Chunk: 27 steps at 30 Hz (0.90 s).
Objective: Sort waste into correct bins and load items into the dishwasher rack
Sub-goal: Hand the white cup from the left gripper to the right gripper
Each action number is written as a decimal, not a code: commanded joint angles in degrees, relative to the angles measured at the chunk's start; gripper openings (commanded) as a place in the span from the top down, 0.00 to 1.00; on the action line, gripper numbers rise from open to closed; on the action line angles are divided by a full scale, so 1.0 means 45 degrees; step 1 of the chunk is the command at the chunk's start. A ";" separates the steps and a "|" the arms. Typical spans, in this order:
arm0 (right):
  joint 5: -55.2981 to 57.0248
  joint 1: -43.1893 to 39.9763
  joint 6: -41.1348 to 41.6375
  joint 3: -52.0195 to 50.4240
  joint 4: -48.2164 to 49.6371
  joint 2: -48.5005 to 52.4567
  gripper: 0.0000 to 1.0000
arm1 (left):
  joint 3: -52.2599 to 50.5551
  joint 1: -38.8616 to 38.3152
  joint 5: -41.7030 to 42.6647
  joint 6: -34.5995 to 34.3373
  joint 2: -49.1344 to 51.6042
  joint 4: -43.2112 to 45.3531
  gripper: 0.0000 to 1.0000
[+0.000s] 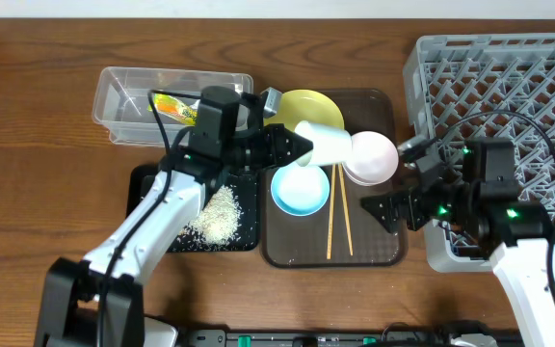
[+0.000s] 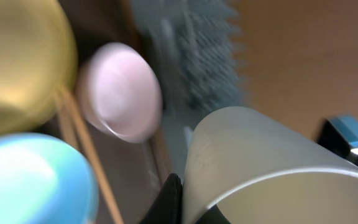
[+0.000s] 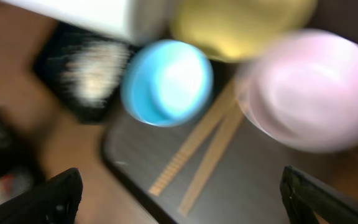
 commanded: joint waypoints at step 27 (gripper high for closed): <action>-0.7956 0.0102 -0.1685 0.0228 0.3837 0.1817 0.27 | 0.0189 -0.0403 0.5469 -0.1685 0.0432 0.0078 0.94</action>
